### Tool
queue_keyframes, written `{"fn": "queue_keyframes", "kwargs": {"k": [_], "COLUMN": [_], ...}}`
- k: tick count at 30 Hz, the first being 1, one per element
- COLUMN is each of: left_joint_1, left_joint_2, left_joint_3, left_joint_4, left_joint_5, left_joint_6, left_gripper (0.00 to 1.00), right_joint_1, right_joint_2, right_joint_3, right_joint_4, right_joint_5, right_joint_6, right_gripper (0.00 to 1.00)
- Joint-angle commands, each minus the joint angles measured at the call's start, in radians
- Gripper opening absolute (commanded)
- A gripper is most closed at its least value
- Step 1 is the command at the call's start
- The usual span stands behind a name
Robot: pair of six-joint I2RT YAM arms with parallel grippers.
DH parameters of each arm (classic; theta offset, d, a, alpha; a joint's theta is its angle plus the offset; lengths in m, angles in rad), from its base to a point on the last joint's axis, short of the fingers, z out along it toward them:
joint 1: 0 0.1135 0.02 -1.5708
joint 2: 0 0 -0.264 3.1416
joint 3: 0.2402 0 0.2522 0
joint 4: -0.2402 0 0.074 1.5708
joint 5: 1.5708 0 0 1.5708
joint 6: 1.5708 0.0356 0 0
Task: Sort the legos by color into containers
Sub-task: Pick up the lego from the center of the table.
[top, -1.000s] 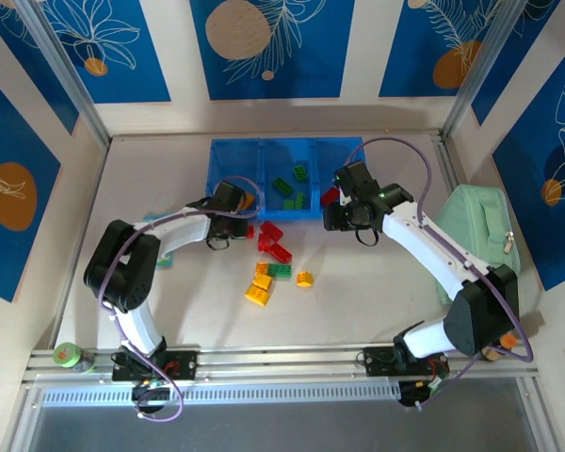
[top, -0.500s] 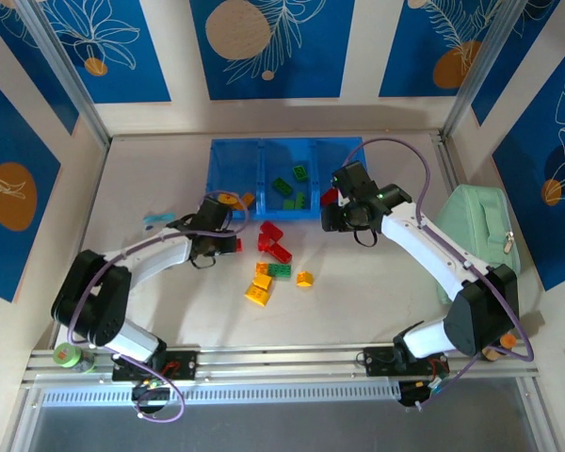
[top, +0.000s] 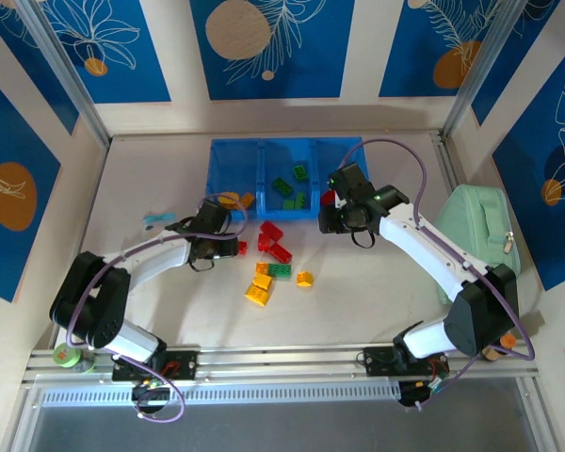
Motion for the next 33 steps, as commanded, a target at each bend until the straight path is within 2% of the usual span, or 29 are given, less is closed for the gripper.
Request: {"fn": "queue_keyframes", "kwargs": {"k": [1, 22, 33], "left_joint_1": [-0.003, 0.036, 0.042], "left_joint_2": [-0.015, 0.075, 0.163], "left_joint_3": [-0.011, -0.001, 0.081], "left_joint_4": [-0.016, 0.037, 0.02], "left_joint_5": [-0.032, 0.012, 0.027], "left_joint_6": [-0.008, -0.05, -0.006], "left_gripper": [0.59, 0.57, 0.52], "right_joint_1": [0.009, 0.022, 0.023], "right_joint_2": [-0.017, 0.0, 0.002], "right_joint_3": [-0.014, -0.036, -0.046], "right_joint_4": [-0.011, 0.019, 0.023], "right_joint_5": [0.012, -0.003, -0.001], "right_joint_6": [0.019, 0.021, 0.025], "right_gripper": [0.52, 0.52, 0.52]}}
